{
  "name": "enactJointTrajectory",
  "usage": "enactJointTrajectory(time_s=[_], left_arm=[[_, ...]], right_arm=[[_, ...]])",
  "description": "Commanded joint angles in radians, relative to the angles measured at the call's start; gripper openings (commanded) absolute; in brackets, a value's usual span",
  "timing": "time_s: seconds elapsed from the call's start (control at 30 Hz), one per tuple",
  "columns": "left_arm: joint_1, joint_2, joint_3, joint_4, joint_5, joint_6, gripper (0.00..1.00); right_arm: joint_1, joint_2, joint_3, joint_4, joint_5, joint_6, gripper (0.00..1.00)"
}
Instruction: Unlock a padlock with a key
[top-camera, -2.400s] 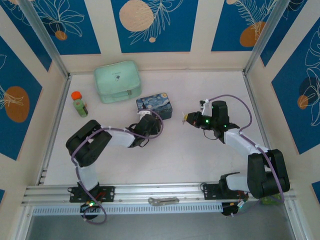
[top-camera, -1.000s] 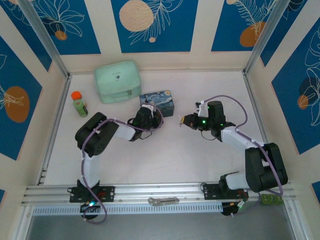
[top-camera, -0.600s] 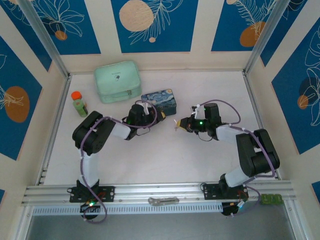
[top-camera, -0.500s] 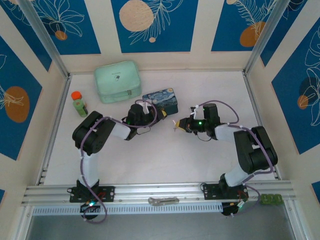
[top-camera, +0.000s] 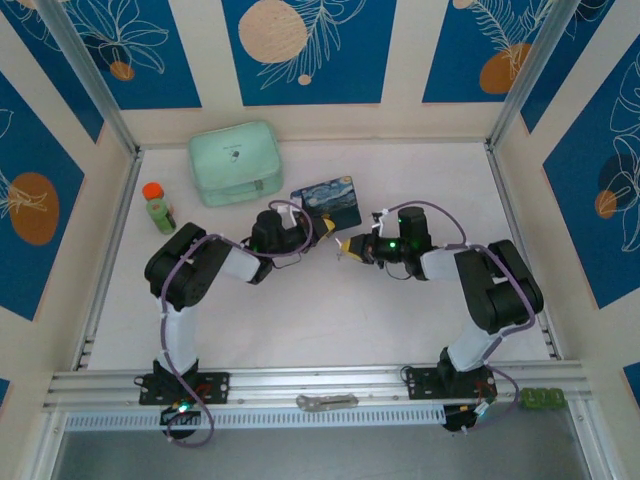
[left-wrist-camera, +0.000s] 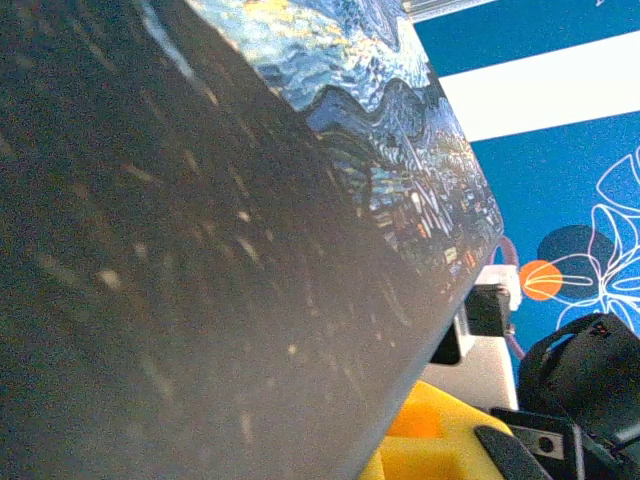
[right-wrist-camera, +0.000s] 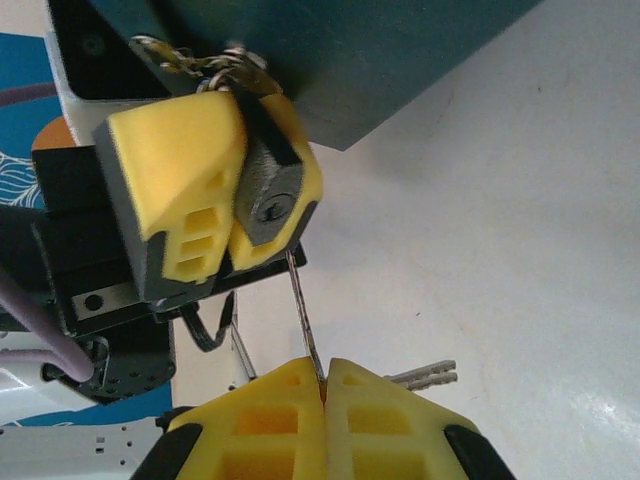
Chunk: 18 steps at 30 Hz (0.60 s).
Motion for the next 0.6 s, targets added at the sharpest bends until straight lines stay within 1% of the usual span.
enactJointTrajectory(time_s=[0.0,0.23,0.37,0.57], left_arm=[[0.004,-0.004,-0.002,0.107,0.028,-0.025,0.0],[0.002,-0.002,-0.005,0.105,0.03,-0.017,0.0],[0.002,0.008,-0.008,0.11,0.028,-0.018,0.0],[0.001,0.015,-0.003,0.111,0.028,-0.017,0.0]], right_arm=[[0.009,0.027,0.011,0.059,-0.026,0.039,0.0],[0.016,0.032,0.012,0.099,-0.035,0.059,0.0],[0.017,0.003,0.0,0.084,-0.035,0.049,0.0],[0.017,0.003,-0.001,0.076,-0.049,0.046,0.0]])
